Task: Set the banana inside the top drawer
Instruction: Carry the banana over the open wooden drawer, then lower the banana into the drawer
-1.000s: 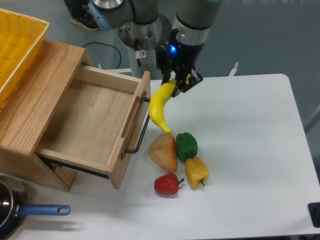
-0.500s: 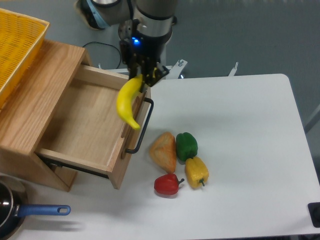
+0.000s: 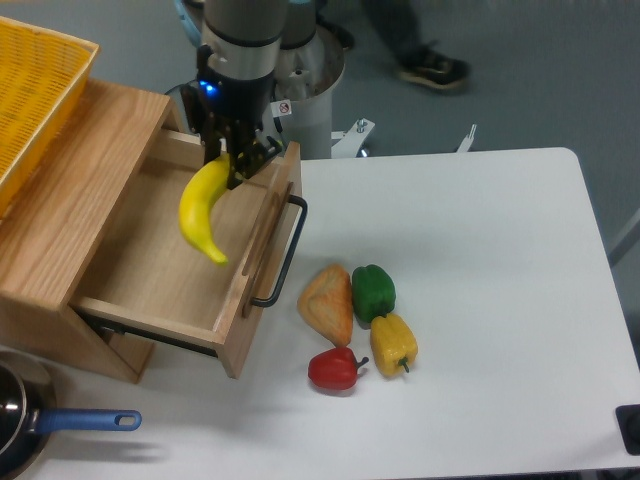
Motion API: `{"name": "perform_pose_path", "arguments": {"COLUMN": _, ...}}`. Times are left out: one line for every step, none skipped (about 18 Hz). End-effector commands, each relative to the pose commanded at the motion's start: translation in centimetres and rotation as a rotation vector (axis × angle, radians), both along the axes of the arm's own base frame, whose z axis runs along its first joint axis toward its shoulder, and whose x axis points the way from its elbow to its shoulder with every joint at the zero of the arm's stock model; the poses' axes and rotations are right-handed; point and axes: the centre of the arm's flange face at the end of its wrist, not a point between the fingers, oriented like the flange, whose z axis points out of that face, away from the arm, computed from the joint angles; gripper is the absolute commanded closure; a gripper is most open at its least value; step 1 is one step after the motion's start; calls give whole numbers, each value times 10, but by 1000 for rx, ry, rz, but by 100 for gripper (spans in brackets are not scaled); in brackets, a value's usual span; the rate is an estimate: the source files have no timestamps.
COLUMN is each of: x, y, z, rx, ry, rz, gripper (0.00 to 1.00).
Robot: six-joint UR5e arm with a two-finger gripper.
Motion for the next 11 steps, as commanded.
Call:
{"name": "perform_pose_path", "arguments": {"x": 2, "y": 2, "z": -4, "rx": -6, "ry": -3, "rz": -5, "gripper": 71}}
{"name": "perform_pose_path", "arguments": {"x": 4, "y": 5, "z": -7, "rx": -14, "ry": -4, "rz": -10, "gripper": 71}}
{"name": "perform_pose_path", "arguments": {"x": 6, "y": 6, "z": -11, "rx": -22, "ry": -5, "rz": -16, "gripper": 71}}
{"name": "perform_pose_path", "arguments": {"x": 7, "y": 6, "z": -13, "rx": -26, "ry": -6, "rz": -18, "gripper": 71}}
{"name": "perform_pose_path", "arguments": {"x": 7, "y": 6, "z": -15, "rx": -27, "ry": -7, "rz": -18, "gripper": 71}}
{"name": "perform_pose_path", "arguments": {"x": 8, "y": 5, "z": -17, "rx": -30, "ry": -7, "rz": -19, "gripper": 71}}
{"name": "perform_pose_path", "arguments": {"x": 8, "y": 5, "z": -18, "rx": -32, "ry": -9, "rz": -19, "gripper": 71}}
{"name": "perform_pose_path", "arguments": {"x": 8, "y": 5, "z": -20, "rx": -34, "ry": -10, "rz": -19, "gripper": 71}}
{"name": "perform_pose_path", "arguments": {"x": 8, "y": 5, "z": -20, "rx": -37, "ry": -7, "rz": -22, "gripper": 71}}
{"name": "perform_pose_path", "arguments": {"x": 12, "y": 6, "z": -22, "rx": -47, "ry": -1, "rz": -31, "gripper": 71}}
{"name": "perform_pose_path", "arguments": {"x": 15, "y": 8, "z": -24, "rx": -59, "ry": 9, "rz": -39, "gripper": 71}}
